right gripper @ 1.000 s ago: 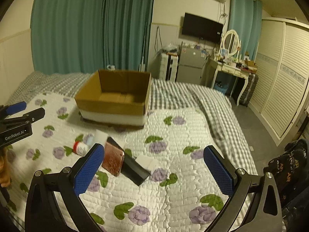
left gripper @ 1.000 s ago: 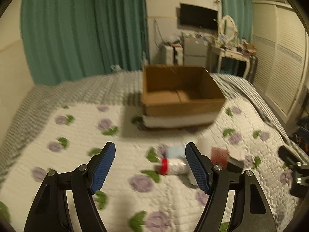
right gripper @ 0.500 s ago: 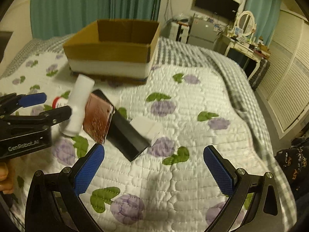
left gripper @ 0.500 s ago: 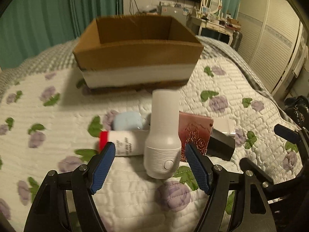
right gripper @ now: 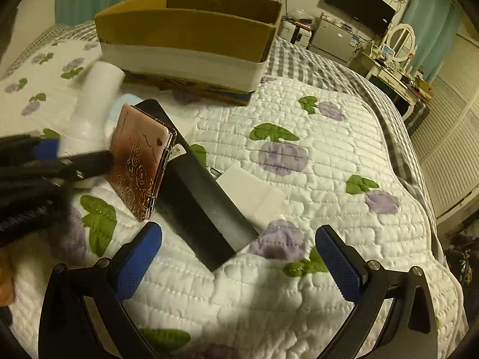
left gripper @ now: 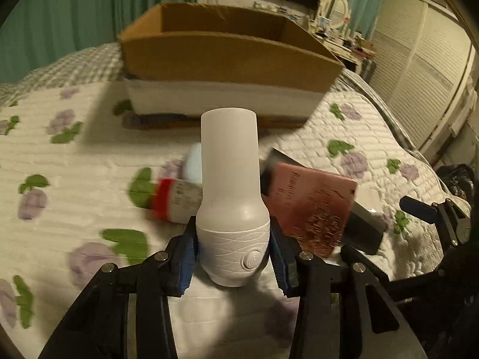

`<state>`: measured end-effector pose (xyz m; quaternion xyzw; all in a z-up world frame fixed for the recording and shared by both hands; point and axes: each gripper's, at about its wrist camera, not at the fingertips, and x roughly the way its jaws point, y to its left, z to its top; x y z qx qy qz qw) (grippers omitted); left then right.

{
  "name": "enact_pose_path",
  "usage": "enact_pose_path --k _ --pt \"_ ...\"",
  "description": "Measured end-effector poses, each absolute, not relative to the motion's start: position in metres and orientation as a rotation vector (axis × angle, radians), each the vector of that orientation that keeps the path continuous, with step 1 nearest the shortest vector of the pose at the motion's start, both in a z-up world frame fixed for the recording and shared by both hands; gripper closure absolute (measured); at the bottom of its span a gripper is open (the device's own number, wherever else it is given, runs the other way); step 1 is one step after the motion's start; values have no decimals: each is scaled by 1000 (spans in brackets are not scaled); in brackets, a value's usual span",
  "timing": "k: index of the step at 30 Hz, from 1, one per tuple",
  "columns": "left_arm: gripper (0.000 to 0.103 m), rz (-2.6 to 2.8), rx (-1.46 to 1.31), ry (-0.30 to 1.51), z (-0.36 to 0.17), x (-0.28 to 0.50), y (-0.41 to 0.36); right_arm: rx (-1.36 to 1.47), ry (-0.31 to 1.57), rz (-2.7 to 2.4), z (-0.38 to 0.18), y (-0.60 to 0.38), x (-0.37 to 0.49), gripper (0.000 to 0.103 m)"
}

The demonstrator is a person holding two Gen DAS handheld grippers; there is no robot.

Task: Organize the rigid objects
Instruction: 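Grasp the white cylindrical bottle with the left tool while the right tool grasps the black device, then lift the white bottle with the left tool while the right tool lifts the black device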

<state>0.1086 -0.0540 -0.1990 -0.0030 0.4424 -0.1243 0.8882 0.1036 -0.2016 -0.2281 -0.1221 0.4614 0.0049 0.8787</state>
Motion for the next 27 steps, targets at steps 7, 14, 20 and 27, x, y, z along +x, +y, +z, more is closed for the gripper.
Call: enact_pose_path --k 7,14,20,27 --pt "59 -175 15 895 -189 115 -21 -262 990 7 -247 -195 128 4" --pt "59 -198 11 892 -189 117 -18 -322 953 19 -246 -180 129 44" --pt "59 -195 -10 867 -174 110 -15 -270 928 28 -236 -183 117 44" --pt "59 -169 26 813 -149 90 -6 -151 912 -3 -220 -193 94 44"
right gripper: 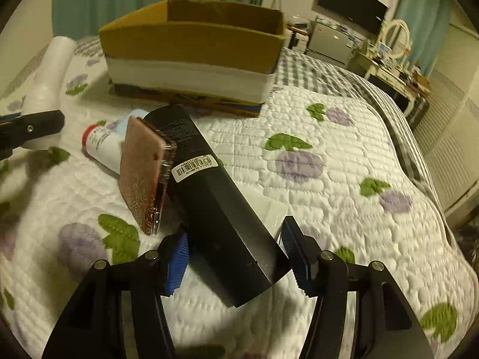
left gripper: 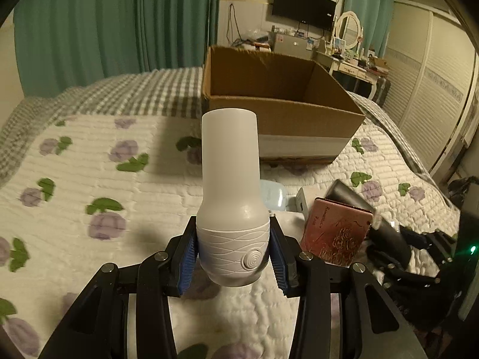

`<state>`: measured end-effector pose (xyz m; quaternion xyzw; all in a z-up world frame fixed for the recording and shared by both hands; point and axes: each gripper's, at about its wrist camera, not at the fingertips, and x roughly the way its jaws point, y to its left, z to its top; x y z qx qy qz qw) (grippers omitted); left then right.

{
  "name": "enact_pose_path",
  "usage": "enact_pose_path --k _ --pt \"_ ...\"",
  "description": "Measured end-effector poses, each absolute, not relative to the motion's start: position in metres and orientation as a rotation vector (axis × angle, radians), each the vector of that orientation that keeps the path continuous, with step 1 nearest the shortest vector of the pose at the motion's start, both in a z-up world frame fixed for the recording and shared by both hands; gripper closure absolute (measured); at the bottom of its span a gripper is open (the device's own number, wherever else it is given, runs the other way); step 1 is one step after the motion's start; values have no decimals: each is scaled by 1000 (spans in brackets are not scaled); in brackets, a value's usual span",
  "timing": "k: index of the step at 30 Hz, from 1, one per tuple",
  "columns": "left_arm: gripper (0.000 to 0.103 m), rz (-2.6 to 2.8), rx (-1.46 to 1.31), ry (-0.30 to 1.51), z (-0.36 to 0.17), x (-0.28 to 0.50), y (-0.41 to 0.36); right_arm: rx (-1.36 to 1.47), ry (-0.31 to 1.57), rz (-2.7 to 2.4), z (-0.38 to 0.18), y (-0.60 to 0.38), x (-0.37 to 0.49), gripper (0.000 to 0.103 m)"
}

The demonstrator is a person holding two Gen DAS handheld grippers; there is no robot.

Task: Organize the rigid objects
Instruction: 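Lift the white bottle with the left tool while the right tool lifts the black device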

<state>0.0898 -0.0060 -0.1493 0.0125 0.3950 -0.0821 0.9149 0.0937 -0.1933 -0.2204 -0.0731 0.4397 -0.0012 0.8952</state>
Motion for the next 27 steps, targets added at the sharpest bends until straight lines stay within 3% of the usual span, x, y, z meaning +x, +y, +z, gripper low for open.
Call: enact_pose_path --k 7,12,21,25,27 --pt "59 -149 39 818 -139 65 5 -85 903 6 -208 -200 62 44" --pt "59 -160 17 805 -126 48 2 -61 1083 43 -236 -201 62 44" --pt "59 -174 20 780 -112 34 -5 -17 1049 78 -214 -197 34 45" --pt "59 -172 17 771 -109 32 -4 11 1036 52 -211 -207 32 81" --pt "59 -173 17 771 -109 32 -5 42 1039 68 -209 -212 32 83"
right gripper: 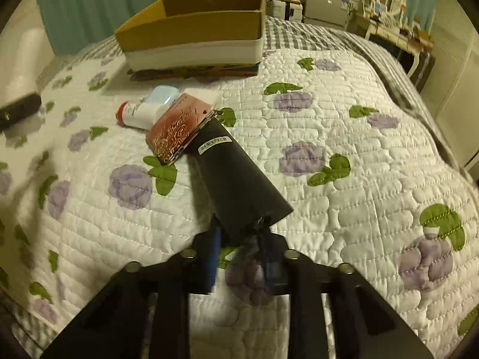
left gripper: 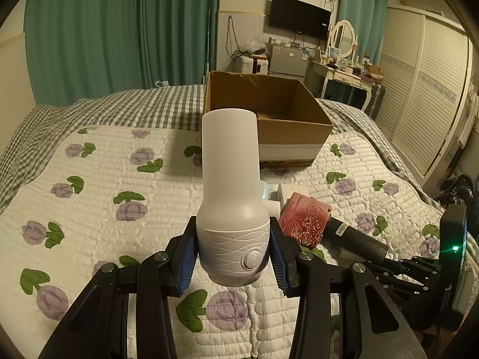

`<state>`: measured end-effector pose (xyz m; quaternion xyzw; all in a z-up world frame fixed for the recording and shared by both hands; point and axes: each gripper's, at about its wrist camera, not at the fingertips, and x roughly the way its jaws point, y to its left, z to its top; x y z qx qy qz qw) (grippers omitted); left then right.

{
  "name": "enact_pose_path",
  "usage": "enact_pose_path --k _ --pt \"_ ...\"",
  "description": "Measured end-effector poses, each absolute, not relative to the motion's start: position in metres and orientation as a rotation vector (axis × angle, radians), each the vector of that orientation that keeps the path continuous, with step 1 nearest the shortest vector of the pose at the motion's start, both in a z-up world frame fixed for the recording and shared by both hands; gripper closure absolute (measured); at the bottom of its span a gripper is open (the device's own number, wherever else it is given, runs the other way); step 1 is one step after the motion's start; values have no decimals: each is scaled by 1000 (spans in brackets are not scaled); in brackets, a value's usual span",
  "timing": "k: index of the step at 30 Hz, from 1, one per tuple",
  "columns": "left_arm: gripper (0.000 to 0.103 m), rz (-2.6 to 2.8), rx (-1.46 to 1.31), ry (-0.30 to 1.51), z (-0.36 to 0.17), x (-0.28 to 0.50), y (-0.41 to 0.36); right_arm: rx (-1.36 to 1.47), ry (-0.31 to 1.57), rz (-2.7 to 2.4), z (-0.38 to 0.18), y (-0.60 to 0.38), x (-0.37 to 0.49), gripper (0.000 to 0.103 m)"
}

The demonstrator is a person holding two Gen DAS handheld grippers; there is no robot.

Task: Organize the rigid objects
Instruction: 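Lift the white bottle with the left tool while the right tool lifts the black device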

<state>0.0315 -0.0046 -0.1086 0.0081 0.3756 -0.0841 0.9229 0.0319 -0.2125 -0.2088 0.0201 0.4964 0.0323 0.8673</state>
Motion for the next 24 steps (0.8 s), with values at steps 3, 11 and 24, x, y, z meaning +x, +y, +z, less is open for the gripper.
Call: enact_pose_path --k 3,11,24 --pt "59 -175 19 769 -107 31 -6 2 1046 84 -204 -208 30 83" --pt "59 -190 29 757 -105 40 -11 -203 966 66 -177 -189 46 35" --pt "59 -207 29 767 -113 68 -18 -306 1213 276 -243 -180 164 60"
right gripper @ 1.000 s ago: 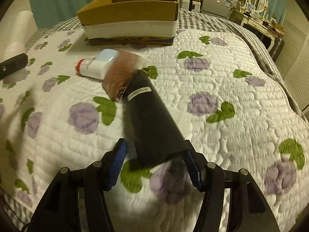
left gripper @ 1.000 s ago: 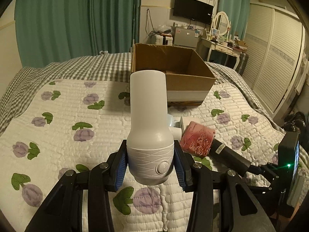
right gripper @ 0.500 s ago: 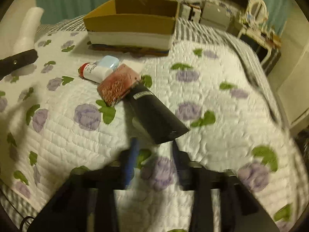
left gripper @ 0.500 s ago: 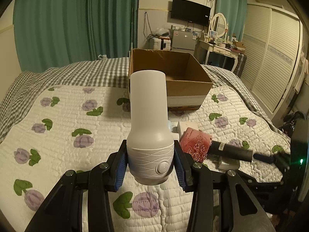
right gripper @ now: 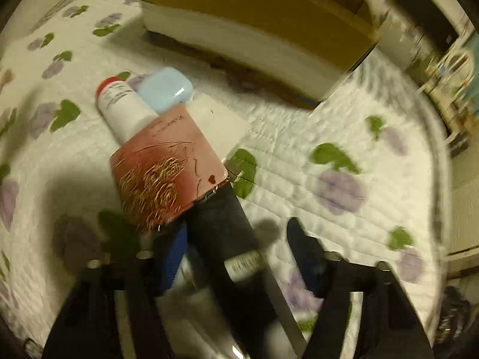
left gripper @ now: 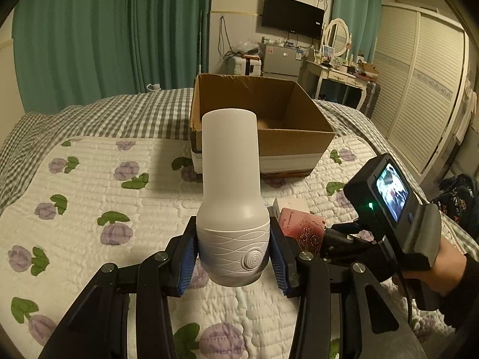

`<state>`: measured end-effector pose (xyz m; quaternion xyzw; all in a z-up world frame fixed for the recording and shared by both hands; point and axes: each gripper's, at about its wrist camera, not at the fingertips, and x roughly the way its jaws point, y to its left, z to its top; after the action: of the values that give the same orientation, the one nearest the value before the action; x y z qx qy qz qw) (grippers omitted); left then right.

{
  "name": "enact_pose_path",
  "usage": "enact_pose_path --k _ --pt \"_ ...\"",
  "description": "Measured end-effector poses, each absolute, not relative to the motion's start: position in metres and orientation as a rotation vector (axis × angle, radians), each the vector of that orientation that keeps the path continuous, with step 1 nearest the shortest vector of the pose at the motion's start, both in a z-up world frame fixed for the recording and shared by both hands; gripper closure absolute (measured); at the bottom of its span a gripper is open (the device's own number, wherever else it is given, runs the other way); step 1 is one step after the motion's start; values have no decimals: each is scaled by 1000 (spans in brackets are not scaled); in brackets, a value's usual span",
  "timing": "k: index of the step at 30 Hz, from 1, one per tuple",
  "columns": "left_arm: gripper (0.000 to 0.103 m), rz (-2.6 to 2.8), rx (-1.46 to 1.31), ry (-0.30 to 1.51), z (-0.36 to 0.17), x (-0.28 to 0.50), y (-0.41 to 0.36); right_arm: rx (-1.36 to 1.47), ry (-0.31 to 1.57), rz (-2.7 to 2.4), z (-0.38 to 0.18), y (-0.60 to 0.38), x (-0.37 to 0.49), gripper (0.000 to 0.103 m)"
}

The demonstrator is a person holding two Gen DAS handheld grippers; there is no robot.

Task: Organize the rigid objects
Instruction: 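Lift the white bottle with the left tool while the right tool lifts the black device, then carry both items over the cardboard box and release them inside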

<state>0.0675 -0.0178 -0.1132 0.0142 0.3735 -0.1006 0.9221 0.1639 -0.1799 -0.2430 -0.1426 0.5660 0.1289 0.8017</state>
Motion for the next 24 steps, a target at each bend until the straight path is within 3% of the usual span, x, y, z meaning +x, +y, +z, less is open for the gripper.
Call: enact_pose_path --k 8,24 --pt "59 -219 38 747 -107 73 -23 -284 1183 221 -221 -199 152 75" --pt "59 -237 1 635 -45 61 -25 -121 849 145 -106 -223 96 83"
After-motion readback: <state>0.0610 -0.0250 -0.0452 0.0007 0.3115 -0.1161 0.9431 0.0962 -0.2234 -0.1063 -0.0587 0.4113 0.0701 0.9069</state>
